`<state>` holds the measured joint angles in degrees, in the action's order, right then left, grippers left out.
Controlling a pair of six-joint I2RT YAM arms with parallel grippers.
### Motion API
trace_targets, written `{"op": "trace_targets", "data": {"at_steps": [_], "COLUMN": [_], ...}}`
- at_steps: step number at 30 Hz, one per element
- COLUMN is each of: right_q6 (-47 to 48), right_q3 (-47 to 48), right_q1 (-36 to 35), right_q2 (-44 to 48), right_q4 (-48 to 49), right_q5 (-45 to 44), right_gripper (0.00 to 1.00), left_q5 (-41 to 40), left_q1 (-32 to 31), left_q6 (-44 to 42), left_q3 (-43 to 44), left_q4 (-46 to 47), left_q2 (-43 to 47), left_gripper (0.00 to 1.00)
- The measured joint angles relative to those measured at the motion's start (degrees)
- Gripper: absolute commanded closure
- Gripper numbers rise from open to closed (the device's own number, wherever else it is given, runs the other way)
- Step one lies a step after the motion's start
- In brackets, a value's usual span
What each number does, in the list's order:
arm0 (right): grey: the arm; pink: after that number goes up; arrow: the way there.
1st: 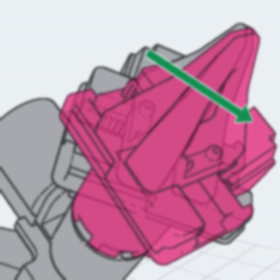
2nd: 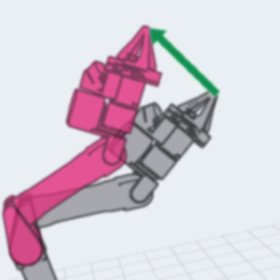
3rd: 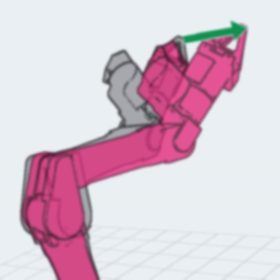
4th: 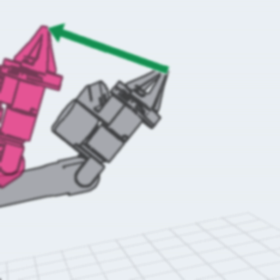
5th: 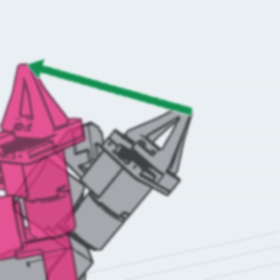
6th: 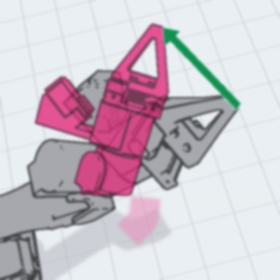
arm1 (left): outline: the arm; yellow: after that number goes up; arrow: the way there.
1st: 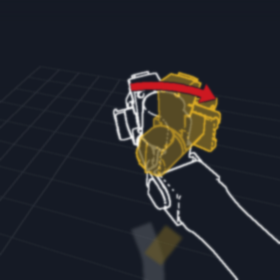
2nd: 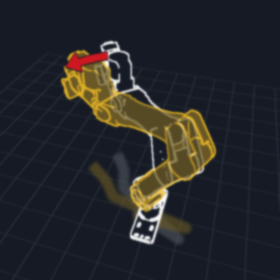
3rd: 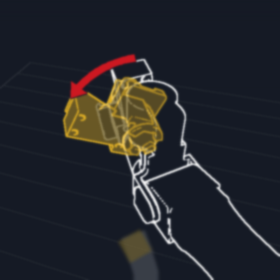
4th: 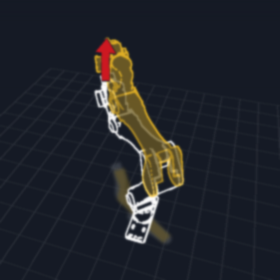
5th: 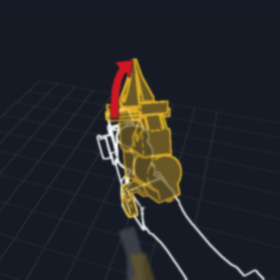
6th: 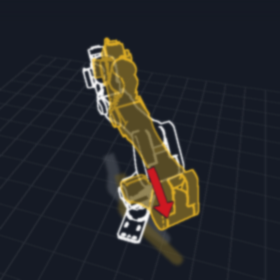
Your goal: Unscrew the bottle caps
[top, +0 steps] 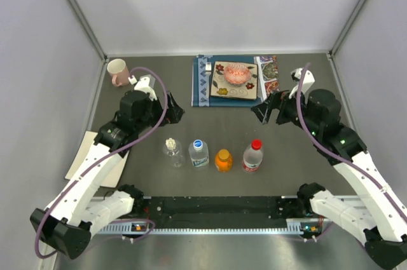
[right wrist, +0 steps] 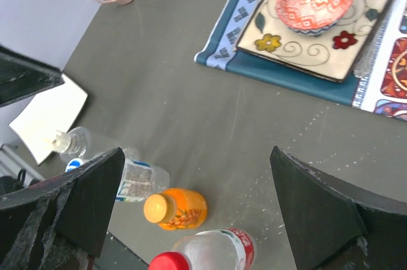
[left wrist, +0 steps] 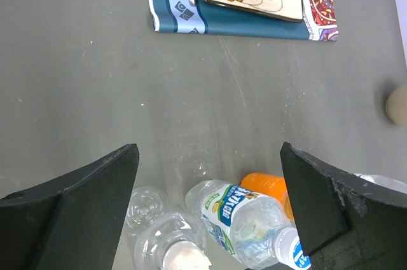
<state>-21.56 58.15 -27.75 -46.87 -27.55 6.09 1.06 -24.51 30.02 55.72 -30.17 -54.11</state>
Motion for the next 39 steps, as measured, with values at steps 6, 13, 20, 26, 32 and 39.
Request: {"op": "trace_targets", "data": {"at_steps": [6, 13, 20, 26, 32, 39], "right_q6": [3.65, 5.2, 2.67, 1.27, 0.52, 0.35], "right_q3": [3.06, 0.59, -6.05, -7.17, -8.81, -11.67], "right_q1": [-8.37, -17.31, -18.29, -20.06, -20.94, -21.05], "right_q2": [-0.63, 1.09, 6.05, 6.49, 5.95, 5.6], "right_q4": [-3.85, -7.26, -9.77, -10.14, -9.57, -9.57], "right_q5": [-1.31, -8.44, -10.12, -10.38, -10.73, -11.1], "right_gripper": [0.02, 0.2, 0.27, 0.31, 0.36, 0.47], "left_q5": [0.94, 4.13, 5.6, 5.6, 5.57, 5.55], "left_q1": [0.0, 0.0, 0.0, 0.0, 0.0, 0.0], "left_q6": [0.0, 0.0, -0.04, -0.17, -0.17, -0.2], "left_q3": [-0.61, -3.15, -5.51, -6.12, -6.99, -7.21], "left_q4": [0.66, 2.25, 3.96, 4.55, 4.79, 4.79], "left_q2": [-0.04, -0.04, 0.98, 2.1, 2.6, 2.62], "left_gripper": [0.01, 0.01, 0.01, 0.01, 0.01, 0.01]}}
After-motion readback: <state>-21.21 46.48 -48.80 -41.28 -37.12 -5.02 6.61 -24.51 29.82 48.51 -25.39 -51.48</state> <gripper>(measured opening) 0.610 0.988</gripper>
